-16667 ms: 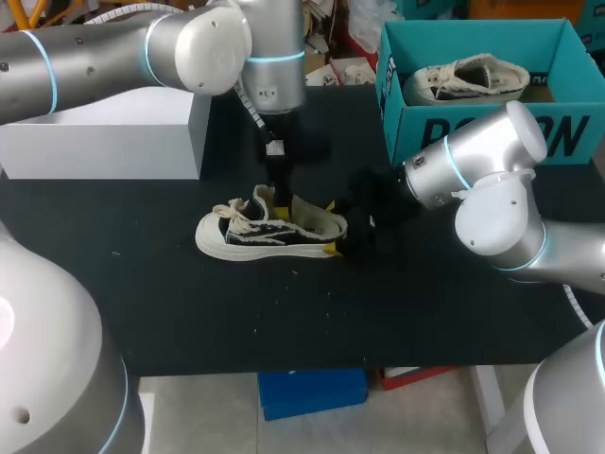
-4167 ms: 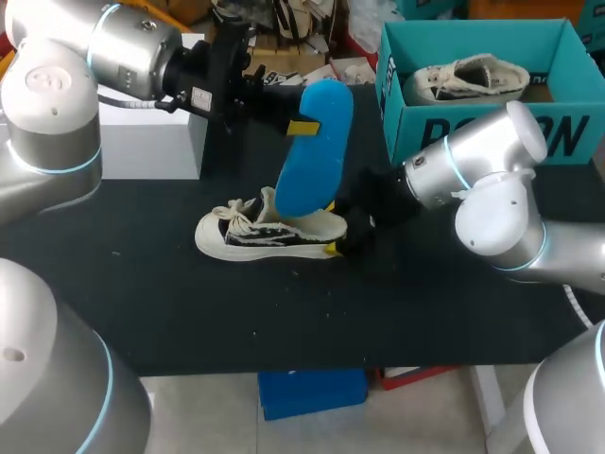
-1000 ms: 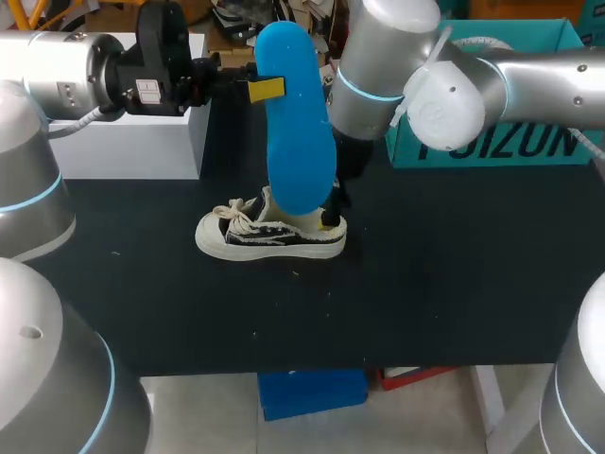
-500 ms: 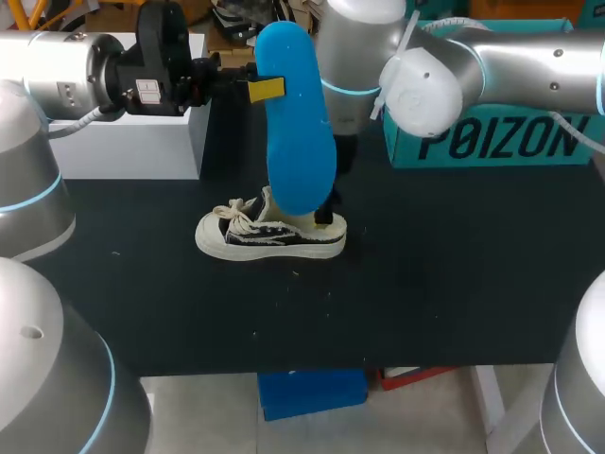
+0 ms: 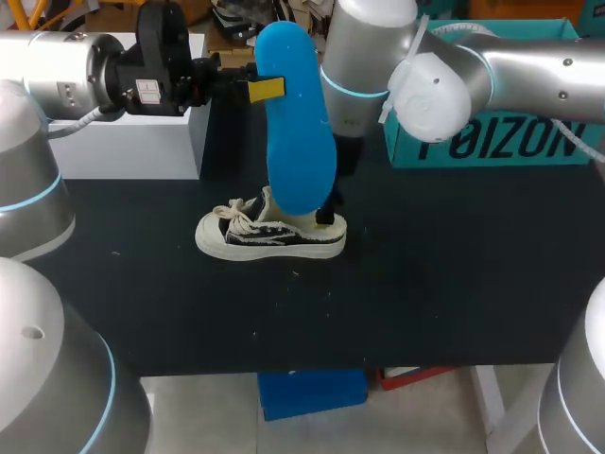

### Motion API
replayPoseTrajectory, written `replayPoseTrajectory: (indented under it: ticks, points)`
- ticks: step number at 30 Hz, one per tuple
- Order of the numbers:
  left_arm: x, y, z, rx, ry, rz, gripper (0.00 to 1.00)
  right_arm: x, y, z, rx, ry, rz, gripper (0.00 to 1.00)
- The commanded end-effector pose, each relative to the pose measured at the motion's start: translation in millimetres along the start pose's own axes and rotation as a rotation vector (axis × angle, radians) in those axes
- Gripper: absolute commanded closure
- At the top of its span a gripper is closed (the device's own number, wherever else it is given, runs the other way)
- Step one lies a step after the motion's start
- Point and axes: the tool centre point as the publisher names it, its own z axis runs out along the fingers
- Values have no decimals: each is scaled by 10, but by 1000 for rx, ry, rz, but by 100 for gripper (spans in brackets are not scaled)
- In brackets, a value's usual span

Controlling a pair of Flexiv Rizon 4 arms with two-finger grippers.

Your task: Take the shoe out of the shoebox, open the shoe tongue, remove and reinsert the insole, then place the shoe into the shoebox

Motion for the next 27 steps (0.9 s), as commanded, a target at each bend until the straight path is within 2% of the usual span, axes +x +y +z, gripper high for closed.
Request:
replayPoseTrajectory:
  ticks: [1, 10, 20, 27]
  points:
    - [1, 15, 13, 1, -3, 2, 100, 82, -122, -2, -78, -27, 6, 0]
    - [1, 15, 13, 1, -3, 2, 100, 85, -163, 61, -249, -87, -19, 0]
    - [1, 15, 13, 1, -3, 2, 100, 44, -153, 152, -402, -130, -62, 0]
    - [1, 15, 13, 1, -3, 2, 100, 18, -162, 187, -475, -145, -61, 0]
